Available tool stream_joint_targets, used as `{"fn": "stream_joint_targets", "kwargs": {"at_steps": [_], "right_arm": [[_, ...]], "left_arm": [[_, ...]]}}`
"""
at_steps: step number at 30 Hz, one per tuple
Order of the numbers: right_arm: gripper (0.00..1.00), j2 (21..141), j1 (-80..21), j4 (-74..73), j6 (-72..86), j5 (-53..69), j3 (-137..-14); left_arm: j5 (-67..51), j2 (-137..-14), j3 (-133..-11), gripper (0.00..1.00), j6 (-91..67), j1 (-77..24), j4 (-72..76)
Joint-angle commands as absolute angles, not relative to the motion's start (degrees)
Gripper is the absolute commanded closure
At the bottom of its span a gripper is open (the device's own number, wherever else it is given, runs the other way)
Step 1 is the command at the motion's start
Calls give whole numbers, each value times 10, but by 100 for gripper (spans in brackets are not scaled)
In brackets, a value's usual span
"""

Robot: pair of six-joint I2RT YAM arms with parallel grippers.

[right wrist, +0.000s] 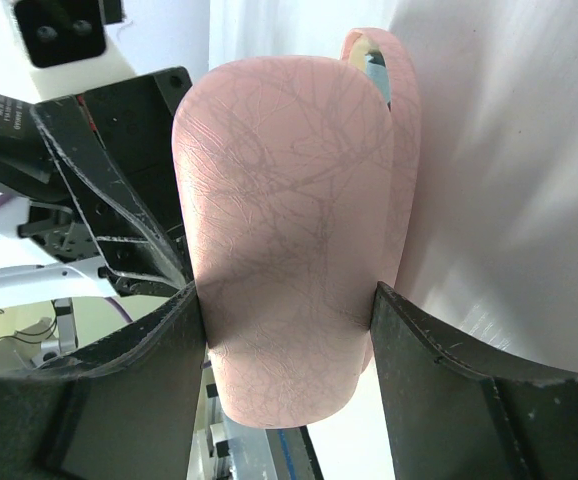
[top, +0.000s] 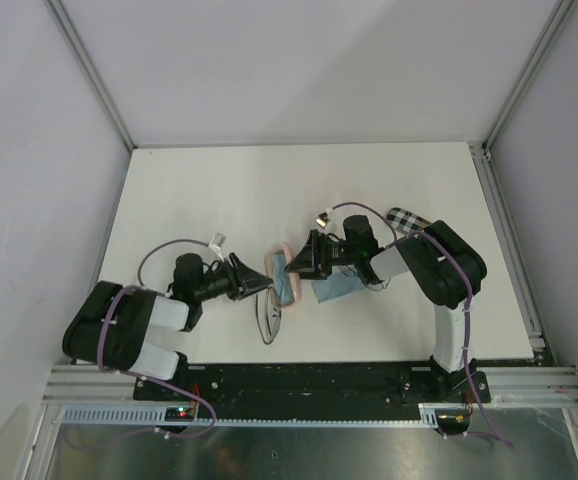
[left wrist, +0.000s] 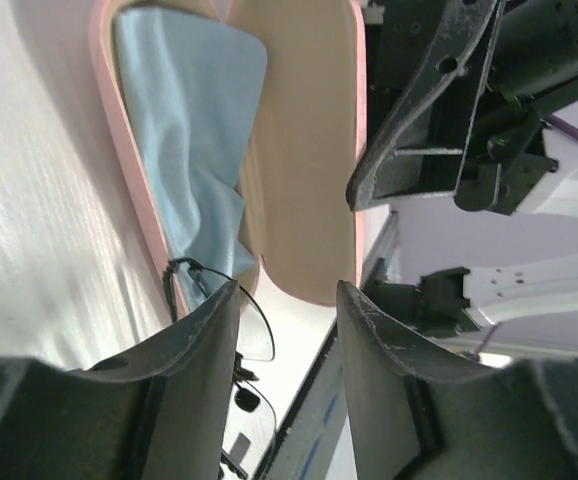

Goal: Organize the sunglasses
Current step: Place the sunglasses at the center of the board, then pick up the sunglasses from the center of the board.

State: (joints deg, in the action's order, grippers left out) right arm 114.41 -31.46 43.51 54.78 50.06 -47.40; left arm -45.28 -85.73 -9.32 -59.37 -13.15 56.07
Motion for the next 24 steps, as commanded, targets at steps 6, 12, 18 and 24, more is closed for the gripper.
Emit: {"fn": "stream_joint_targets", "kwargs": {"at_steps": [6,12,18,24], "right_arm": [[52,1129,-310,440,530,502,-485],[51,1133,-309,453,537,505,-485],[52,1139,-309,469,546,515,-485],[52,1140,-309,474,547,522,-485]], "left_arm": [[-246,-668,-191,33,-395,-180,107],[-113,-621,-234,1,-394,-278,-28],[6,-655,-269,1,-432,-399,-100],[89,-663,-297,0,-454,-442,-157]]}}
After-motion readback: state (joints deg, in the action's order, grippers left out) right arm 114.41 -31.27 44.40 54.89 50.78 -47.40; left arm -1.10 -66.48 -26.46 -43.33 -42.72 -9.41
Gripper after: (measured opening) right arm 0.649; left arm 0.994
